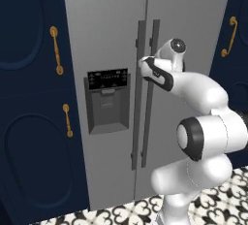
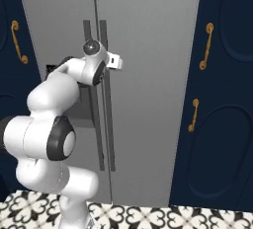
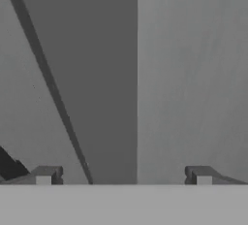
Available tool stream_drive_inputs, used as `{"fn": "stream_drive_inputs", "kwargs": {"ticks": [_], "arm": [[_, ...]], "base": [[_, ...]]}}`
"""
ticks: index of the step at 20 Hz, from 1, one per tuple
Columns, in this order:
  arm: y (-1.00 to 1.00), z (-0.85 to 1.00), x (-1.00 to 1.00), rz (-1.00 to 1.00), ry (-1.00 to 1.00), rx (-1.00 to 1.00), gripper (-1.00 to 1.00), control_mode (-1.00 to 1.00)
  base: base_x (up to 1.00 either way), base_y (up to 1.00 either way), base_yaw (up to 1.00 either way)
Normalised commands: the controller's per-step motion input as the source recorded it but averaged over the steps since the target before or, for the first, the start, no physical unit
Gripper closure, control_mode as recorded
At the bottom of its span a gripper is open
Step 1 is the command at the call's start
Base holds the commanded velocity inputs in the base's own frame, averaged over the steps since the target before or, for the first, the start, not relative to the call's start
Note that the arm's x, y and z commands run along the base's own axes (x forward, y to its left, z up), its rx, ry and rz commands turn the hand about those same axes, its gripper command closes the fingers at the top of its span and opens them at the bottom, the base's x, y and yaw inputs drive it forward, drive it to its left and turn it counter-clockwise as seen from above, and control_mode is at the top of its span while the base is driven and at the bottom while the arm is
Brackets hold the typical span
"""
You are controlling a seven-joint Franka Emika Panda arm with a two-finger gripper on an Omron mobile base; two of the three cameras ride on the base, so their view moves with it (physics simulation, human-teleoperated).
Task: Take the strawberry from the fridge and place it on top of the pancake, located on the dining counter.
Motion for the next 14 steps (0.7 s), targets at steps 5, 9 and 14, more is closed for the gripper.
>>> {"fn": "stream_drive_inputs", "kwargs": {"ticks": [5,9,14], "arm": [[0.00,-0.04,0.41,0.00,-0.05,0.00,-1.00,-1.00],[0.00,0.00,0.29,0.00,-0.01,0.00,-1.00,-1.00],[0.00,0.00,0.05,0.00,-0.01,0.00,1.00,-1.00]], "base": [[0.00,0.00,0.00],[0.00,0.00,0.00],[0.00,0.00,0.00]]}}
